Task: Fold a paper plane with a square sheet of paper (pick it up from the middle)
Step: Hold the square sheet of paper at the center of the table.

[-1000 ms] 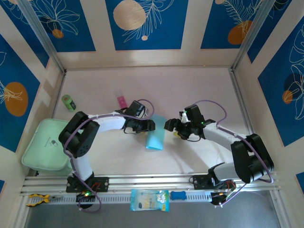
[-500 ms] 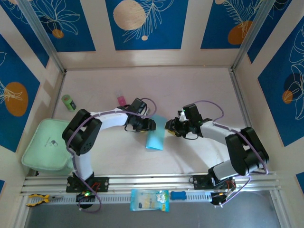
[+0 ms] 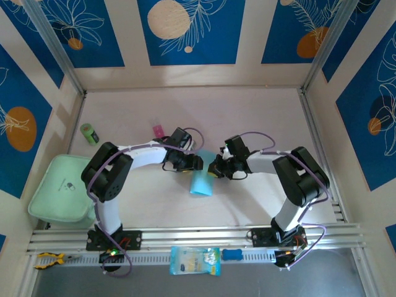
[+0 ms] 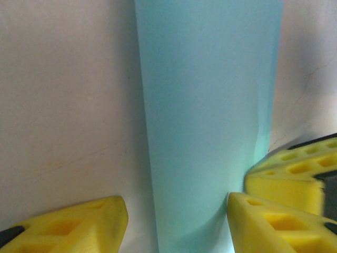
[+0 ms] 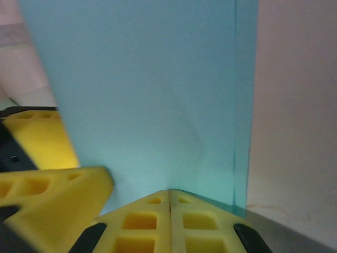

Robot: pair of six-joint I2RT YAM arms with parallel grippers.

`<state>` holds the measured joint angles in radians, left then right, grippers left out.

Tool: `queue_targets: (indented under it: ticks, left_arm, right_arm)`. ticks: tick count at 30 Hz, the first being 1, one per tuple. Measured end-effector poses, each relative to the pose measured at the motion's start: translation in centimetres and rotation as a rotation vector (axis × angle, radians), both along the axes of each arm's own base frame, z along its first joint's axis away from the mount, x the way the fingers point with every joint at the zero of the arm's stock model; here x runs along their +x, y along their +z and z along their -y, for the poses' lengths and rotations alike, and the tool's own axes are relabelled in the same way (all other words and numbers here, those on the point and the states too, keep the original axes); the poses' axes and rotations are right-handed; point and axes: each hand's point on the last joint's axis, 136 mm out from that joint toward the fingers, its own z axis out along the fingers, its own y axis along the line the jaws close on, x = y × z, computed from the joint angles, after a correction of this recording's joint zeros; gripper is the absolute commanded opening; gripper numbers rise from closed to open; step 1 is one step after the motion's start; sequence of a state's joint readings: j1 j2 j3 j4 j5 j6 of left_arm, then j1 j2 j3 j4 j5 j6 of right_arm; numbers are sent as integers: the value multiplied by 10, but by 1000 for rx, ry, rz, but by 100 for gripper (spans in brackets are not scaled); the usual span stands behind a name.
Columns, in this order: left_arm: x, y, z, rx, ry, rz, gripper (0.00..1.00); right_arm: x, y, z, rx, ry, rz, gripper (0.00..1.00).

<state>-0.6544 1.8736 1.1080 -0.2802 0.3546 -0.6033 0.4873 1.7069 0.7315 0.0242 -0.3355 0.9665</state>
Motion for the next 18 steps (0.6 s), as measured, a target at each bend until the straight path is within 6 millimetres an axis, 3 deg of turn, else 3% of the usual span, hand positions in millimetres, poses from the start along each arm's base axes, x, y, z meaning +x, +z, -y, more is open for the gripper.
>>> queue_targets:
  ticks: [6, 13, 18]
  left_arm:
    - [-1, 6, 2, -39, 17, -2, 68]
    - [-6, 14, 3, -100, 79, -27, 68]
    - [-11, 14, 10, -178, 121, -65, 67]
  right_arm:
    - [-4, -5, 7, -24, 74, 29, 0]
    - [2, -5, 32, 9, 130, 38, 0]
    - [3, -4, 28, 52, 177, 40, 0]
